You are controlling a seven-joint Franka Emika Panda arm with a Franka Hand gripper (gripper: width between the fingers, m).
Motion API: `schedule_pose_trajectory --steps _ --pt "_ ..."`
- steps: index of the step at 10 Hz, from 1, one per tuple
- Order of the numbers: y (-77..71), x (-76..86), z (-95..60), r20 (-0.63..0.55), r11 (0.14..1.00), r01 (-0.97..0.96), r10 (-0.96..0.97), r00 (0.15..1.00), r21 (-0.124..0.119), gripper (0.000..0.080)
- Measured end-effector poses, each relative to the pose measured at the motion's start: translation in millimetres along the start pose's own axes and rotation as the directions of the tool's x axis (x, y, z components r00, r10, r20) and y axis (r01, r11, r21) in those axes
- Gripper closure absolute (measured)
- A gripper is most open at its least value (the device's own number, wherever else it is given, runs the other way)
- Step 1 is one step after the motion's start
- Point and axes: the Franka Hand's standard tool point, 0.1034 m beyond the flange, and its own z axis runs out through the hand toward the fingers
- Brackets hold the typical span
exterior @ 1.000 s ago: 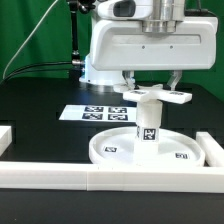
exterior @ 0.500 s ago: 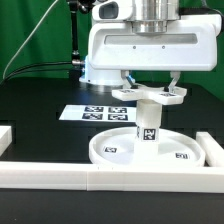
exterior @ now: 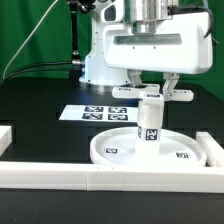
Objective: Assemble round table
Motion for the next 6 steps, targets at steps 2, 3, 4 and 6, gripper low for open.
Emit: schedule_pose_trajectory --steps 2,3,4,6 --pt "0.1 0.0 0.1 -0.001 0.994 -0.108 0.108 0.994 0.000 0.0351" --pt "0.2 0.1 0.1 0.002 0.979 -0.203 0.203 0.979 0.001 0.0351" --pt "0.4 0.6 0.2 0.010 0.963 -0.268 0.268 0.963 0.006 0.0351" --pt "0.5 0.8 0.1 0.022 0.906 -0.423 0.422 0.906 0.009 0.0351"
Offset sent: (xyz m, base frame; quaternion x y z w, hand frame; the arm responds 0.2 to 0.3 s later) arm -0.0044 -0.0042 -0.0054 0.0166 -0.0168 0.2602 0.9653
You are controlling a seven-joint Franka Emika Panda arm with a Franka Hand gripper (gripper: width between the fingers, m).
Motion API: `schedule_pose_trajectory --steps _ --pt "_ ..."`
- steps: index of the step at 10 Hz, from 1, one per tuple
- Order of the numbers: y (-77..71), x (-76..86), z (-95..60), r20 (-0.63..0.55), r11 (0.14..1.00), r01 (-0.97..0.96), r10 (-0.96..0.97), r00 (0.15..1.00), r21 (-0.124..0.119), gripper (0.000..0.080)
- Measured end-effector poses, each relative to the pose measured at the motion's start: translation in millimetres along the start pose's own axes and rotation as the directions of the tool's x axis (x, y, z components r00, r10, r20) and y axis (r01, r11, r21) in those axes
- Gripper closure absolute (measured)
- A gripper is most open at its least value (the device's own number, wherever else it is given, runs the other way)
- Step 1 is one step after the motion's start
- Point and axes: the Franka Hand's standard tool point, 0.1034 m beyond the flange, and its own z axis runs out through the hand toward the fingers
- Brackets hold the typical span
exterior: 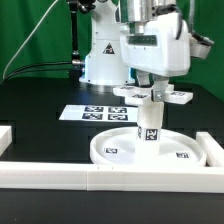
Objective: Assemble round table
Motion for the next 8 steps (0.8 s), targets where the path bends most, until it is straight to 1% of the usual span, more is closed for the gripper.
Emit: schedule_pose_trajectory --steps 3,6,7,8 --pt "-0.4 0.2 0.3 -0.007 0.964 -0.268 0.268 0.963 0.000 0.0351" --pt "-0.6 0.9 0.2 0.004 0.927 -0.376 0.376 0.927 0.000 0.0351" --pt "-0.6 0.1 0.5 0.006 0.937 -0.350 0.350 0.937 0.000 0.0351" --pt "-0.6 -0.5 -0.7 0.009 0.950 -0.311 0.311 0.950 -0.002 0.0260"
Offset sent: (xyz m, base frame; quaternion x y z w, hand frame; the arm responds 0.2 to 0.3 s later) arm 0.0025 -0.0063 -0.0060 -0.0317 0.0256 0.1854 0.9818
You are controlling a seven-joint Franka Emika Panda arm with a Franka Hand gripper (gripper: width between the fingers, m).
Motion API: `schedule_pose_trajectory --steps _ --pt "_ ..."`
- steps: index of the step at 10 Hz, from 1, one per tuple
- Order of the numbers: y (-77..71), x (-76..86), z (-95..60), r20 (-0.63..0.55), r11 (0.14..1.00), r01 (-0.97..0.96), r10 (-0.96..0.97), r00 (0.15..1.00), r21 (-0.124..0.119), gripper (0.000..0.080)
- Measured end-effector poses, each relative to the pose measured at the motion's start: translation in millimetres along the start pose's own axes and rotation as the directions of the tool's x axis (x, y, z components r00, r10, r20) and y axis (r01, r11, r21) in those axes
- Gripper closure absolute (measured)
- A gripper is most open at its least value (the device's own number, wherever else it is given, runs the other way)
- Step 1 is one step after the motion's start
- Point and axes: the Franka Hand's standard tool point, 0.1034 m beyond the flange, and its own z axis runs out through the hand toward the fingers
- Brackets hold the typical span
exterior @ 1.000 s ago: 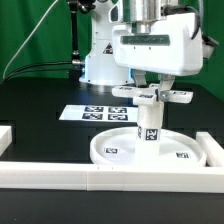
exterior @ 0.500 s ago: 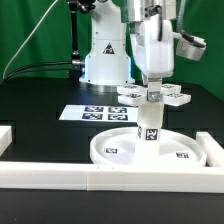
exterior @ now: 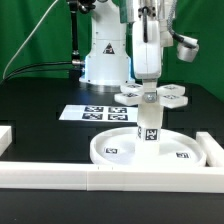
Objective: Assemble round table
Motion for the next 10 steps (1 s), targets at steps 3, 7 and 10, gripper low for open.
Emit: schedule_pose_trajectory --steps 3,7,10 --pt "-3.6 -8.2 -23.8 0.044 0.997 0.076 -0.077 0.996 0.026 0.0152" --pt "-2.8 -8.7 -22.2 0.038 0.974 0.223 -0.224 0.974 0.029 0.0151" --pt "-5.1 -16.8 -13.7 0.028 0.803 0.595 -0.594 0.804 -0.031 0.0151"
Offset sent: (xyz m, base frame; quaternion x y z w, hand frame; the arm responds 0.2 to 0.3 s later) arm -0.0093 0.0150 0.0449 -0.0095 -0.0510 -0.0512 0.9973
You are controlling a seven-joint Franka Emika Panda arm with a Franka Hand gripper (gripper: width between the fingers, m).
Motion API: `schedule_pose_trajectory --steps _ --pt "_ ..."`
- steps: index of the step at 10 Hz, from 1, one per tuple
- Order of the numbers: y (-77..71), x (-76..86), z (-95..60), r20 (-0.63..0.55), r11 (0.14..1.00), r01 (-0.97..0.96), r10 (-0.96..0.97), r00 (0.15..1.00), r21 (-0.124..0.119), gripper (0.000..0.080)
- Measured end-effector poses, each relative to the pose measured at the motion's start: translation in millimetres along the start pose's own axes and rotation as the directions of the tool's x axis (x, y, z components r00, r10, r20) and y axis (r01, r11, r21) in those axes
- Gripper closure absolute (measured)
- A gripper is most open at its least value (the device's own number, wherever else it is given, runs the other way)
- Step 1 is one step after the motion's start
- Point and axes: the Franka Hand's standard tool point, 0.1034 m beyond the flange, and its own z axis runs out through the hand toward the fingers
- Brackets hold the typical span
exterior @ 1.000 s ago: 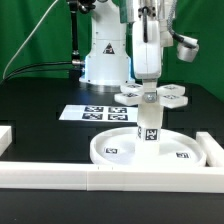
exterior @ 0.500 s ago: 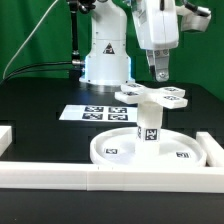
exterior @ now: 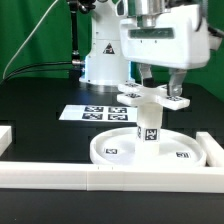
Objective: Assemble round table
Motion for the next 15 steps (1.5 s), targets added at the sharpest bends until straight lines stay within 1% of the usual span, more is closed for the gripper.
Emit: schedule_pose_trajectory --steps 1,2,3,5,6,7,8,10,11,13,14,15 --pt "-2.8 -0.4 -0.9 0.001 0.998 0.059 -0.059 0.998 -0.006 0.0151" --pt "-3.9 -1.8 -1.8 0.014 0.988 0.152 -0.152 0.988 -0.019 0.0151" --pt "-6.1 -1.0 -3.8 0.018 0.977 0.214 -0.214 0.977 -0.018 0.0151" --pt "-6.2 2.9 -7.2 0.018 0.939 0.344 -0.344 0.939 -0.010 0.0151" --pt "-6.5 3.2 -11.5 0.019 0.927 0.374 -0.374 0.927 -0.007 0.0151" --pt "-6.6 4.7 -18.8 0.017 0.917 0.398 -0.398 0.917 0.004 0.0151" --pt "-4.2 4.9 -22.5 0.018 0.921 0.388 -0.389 0.921 0.020 0.0151" --pt "-3.6 4.9 -21.9 0.015 0.842 0.539 -0.539 0.842 0.020 0.0151" --pt "-3.5 5.0 -21.8 0.014 0.816 0.578 -0.579 0.815 0.020 0.0151" --pt "-3.1 5.3 -21.4 0.011 0.711 0.703 -0.703 0.711 0.022 0.0151" --pt "-1.1 5.9 -20.6 0.026 0.617 0.786 -0.787 0.617 0.015 0.0151" --pt "-2.3 8.2 -20.9 0.029 0.487 0.873 -0.873 0.487 -0.005 0.0151"
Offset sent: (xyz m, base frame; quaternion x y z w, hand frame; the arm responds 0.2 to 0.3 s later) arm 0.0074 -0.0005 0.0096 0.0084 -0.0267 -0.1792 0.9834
